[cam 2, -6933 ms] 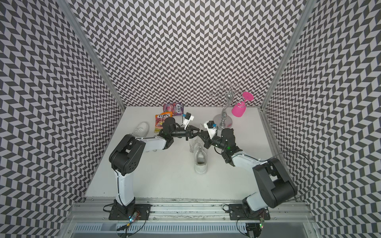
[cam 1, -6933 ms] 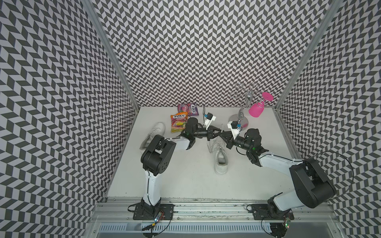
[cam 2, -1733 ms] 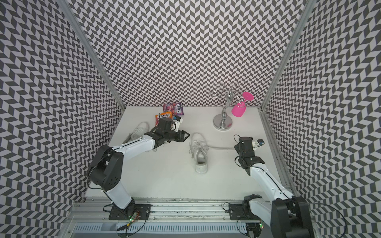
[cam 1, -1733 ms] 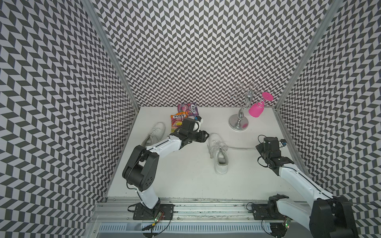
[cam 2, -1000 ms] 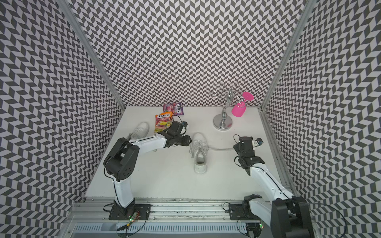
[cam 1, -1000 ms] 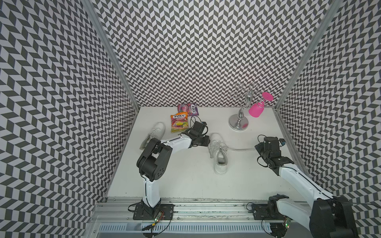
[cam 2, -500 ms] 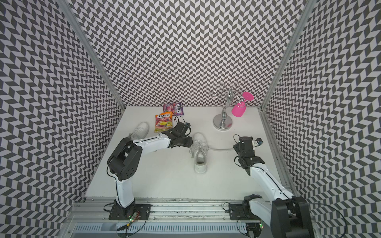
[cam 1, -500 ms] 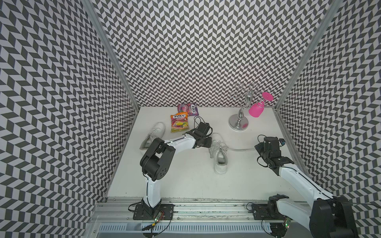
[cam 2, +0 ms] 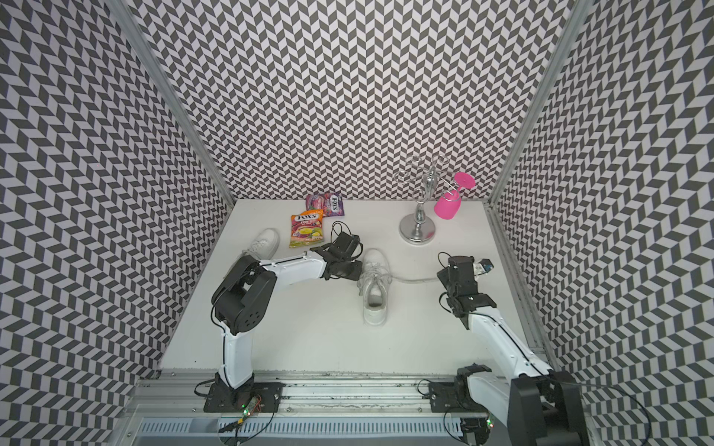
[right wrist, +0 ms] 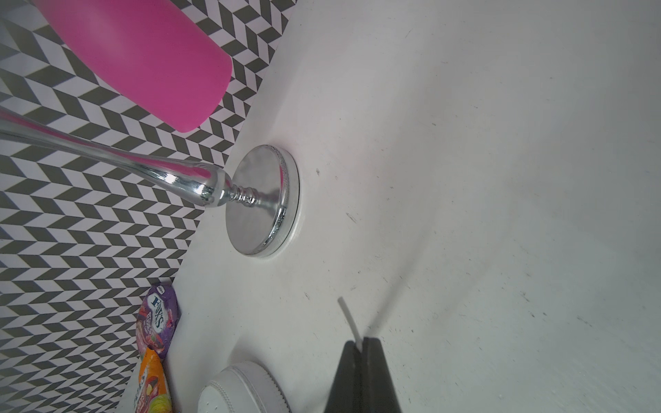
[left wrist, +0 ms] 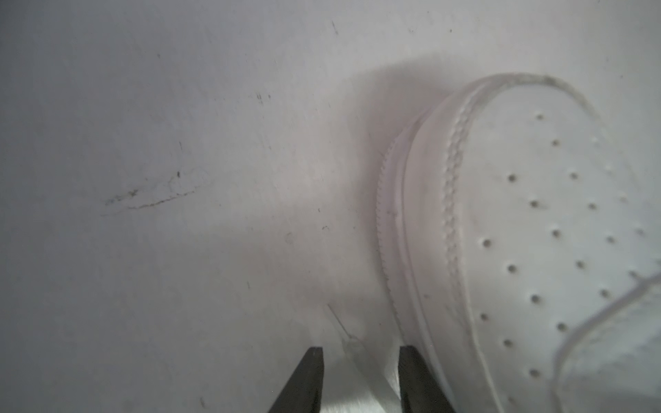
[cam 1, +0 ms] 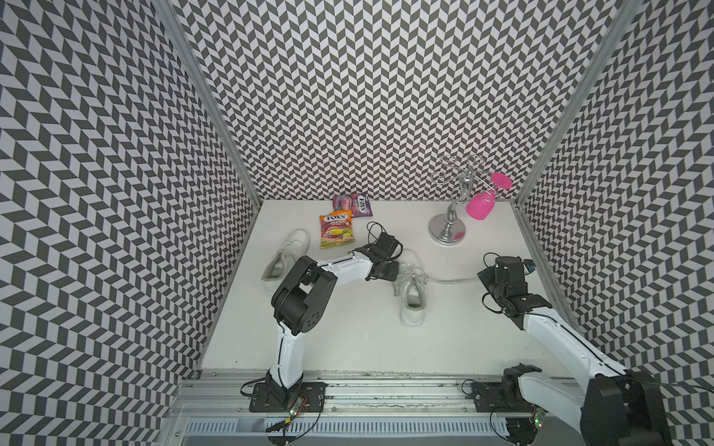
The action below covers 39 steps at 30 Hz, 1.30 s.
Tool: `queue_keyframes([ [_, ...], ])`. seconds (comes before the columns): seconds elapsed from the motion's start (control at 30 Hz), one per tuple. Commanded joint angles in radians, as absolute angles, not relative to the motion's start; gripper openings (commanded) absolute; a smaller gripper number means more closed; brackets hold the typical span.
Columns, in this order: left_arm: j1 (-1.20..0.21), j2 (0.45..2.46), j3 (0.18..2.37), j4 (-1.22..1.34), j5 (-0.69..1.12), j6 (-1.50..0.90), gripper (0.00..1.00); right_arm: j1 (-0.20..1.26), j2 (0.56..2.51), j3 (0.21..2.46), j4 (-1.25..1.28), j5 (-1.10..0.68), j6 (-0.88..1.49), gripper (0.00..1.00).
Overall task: Tie the shoes
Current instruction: Tie the shoelace on the shoe.
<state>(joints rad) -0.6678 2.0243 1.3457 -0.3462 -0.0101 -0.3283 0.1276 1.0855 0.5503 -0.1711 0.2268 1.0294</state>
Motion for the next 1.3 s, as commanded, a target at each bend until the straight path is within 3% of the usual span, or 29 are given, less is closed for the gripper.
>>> queue_keyframes([
  [0.0, -0.682, 2.055, 1.373, -0.376, -0.008, -0.308, 0.39, 0.12, 1.069, 0.54, -0.131, 0.223, 1.029, 0.0],
  [0.57, -0.74, 2.152, 1.362, -0.453, -0.196, -0.29, 0.31, 0.115, 1.078, 0.56, -0.134, 0.216, 1.021, 0.0],
  [0.87, -0.743, 2.139, 1.328, -0.428, -0.178, -0.284, 0.15, 0.113, 1.077, 0.563, -0.137, 0.196, 1.029, 0.0],
  [1.0, -0.724, 2.078, 1.298, -0.386, -0.144, -0.282, 0.01, 0.111, 1.072, 0.564, -0.136, 0.189, 1.026, 0.0],
  [1.27, -0.642, 1.779, 1.16, -0.239, -0.109, -0.284, 0.0, 0.11, 1.062, 0.601, -0.048, 0.072, 0.872, 0.0],
])
